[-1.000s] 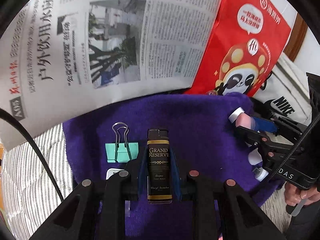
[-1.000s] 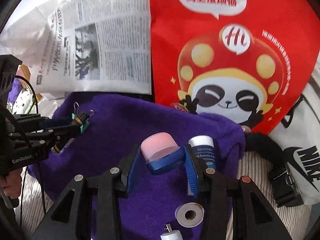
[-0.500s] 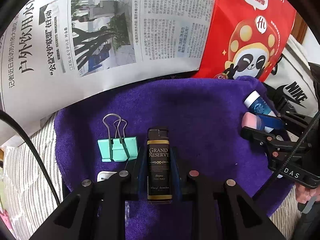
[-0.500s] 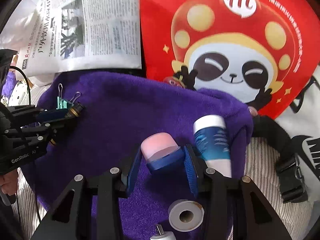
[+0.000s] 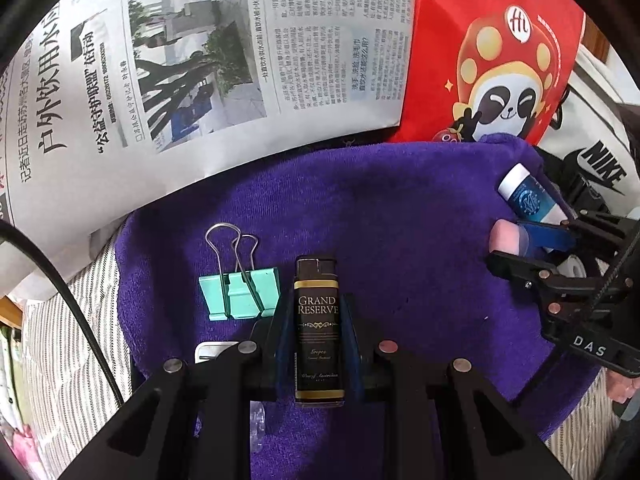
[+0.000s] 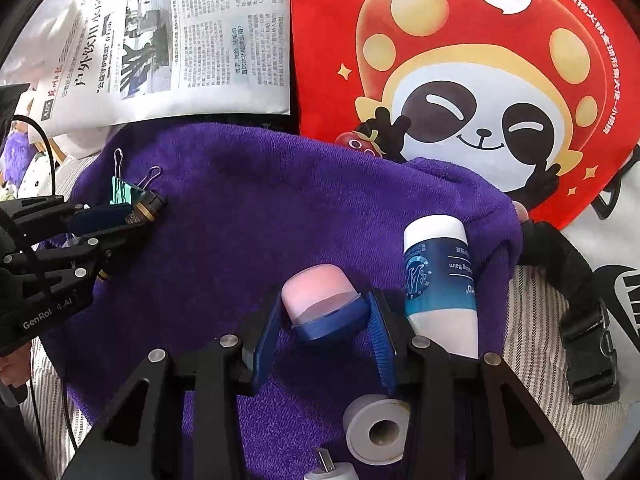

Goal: Organize rigid objects
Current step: 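Set the gold box beside the clip while the right sets the sponge near the bottle, opening both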

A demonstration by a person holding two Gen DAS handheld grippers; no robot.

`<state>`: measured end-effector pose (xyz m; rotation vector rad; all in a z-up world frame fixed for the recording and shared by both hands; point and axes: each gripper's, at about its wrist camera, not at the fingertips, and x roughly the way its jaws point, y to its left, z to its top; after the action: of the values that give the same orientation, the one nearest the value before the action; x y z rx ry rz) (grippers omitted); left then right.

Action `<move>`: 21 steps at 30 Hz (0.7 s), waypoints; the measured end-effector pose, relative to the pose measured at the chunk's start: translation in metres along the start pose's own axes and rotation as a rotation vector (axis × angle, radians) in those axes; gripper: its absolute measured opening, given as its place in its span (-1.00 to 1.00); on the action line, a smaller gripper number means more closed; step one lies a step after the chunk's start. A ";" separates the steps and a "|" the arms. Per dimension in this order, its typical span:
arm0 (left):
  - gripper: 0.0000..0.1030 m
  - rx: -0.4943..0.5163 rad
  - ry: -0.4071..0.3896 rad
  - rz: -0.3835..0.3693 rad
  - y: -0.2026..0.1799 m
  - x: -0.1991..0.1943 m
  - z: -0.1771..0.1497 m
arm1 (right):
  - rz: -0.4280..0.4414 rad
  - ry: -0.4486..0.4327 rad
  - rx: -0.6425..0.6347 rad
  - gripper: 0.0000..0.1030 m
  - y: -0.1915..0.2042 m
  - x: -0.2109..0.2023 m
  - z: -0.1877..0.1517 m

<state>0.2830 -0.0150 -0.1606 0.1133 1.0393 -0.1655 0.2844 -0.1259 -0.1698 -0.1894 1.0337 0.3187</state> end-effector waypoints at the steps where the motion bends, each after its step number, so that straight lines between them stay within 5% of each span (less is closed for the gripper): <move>1: -0.56 0.003 -0.001 0.003 -0.002 0.001 0.000 | 0.005 0.003 0.000 -0.17 0.000 0.001 0.001; 16: -0.43 0.015 0.023 -0.029 -0.003 0.000 0.003 | 0.026 0.000 -0.056 0.04 -0.007 -0.012 -0.001; 21: 0.02 0.020 -0.018 -0.014 -0.002 -0.016 0.009 | 0.006 -0.033 -0.072 0.06 -0.008 -0.029 0.002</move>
<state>0.2821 -0.0167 -0.1424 0.1218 1.0207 -0.1896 0.2749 -0.1377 -0.1436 -0.2454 0.9909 0.3633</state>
